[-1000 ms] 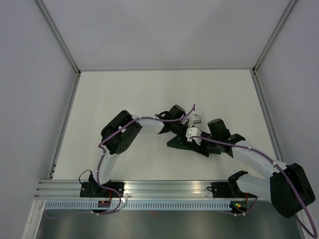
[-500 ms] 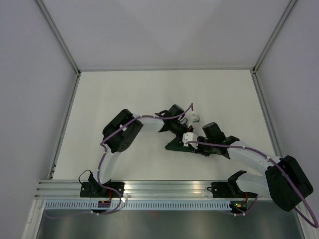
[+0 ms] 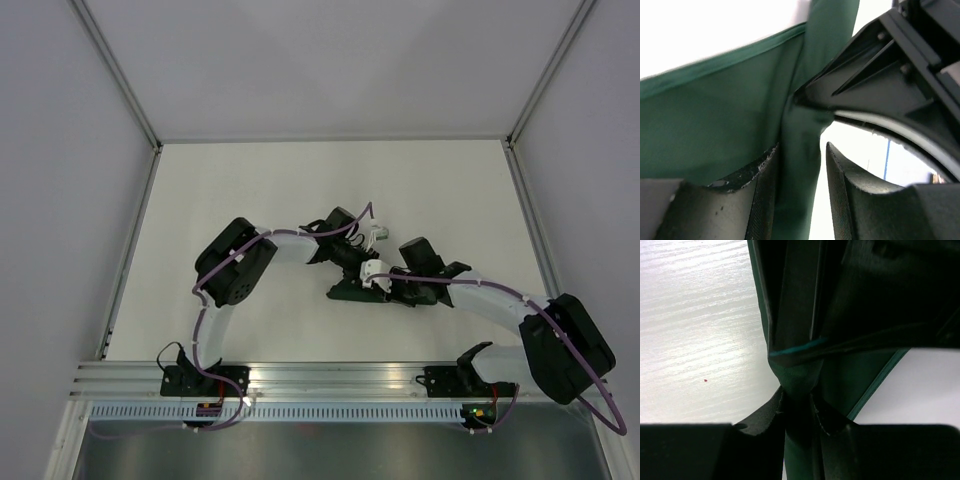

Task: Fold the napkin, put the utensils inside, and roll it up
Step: Roll the napkin at the center of the board.

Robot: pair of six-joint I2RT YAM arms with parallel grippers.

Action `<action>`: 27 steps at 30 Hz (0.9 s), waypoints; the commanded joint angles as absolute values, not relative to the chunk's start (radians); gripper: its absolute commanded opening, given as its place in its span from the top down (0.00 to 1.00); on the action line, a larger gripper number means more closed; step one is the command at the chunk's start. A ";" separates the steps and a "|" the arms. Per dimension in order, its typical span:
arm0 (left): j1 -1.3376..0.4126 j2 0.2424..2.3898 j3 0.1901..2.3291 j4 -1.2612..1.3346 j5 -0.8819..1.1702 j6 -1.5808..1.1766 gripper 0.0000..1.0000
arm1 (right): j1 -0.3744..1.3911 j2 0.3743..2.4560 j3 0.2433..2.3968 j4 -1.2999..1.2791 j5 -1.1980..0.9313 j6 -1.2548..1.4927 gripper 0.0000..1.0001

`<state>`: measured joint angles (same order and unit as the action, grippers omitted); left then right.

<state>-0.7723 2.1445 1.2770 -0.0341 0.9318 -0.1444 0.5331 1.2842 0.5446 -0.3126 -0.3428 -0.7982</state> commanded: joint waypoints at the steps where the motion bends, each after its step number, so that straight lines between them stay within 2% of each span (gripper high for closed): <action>1: -0.729 2.085 1.192 -0.014 0.804 -0.219 0.52 | 0.528 1.324 0.566 -0.385 -0.310 -0.818 1.00; 7: -0.651 1.913 1.050 0.159 0.737 -0.294 0.52 | 0.523 1.371 0.592 -0.406 -0.319 -0.819 0.99; 12: -0.594 1.682 0.933 0.256 0.647 -0.325 0.52 | 0.517 1.400 0.611 -0.417 -0.324 -0.819 0.99; 18: -0.566 1.334 0.882 0.236 0.353 -0.258 0.50 | 0.509 1.436 0.633 -0.425 -0.328 -0.815 0.99; 19: -0.561 1.292 0.884 0.239 0.286 -0.255 0.42 | 0.511 1.451 0.643 -0.429 -0.330 -0.813 1.00; 21: -0.557 1.208 0.900 0.253 0.212 -0.245 0.36 | 0.509 1.460 0.653 -0.431 -0.330 -0.811 1.00; 23: -0.557 1.168 0.910 0.274 0.108 -0.324 0.03 | 0.508 1.466 0.657 -0.430 -0.328 -0.810 1.00; 24: -0.552 1.152 0.928 0.267 0.045 -0.349 0.00 | 0.508 1.470 0.660 -0.433 -0.327 -0.810 1.00; 27: -0.552 1.097 0.934 0.322 0.023 -0.373 0.00 | 0.509 1.480 0.664 -0.431 -0.325 -0.807 0.99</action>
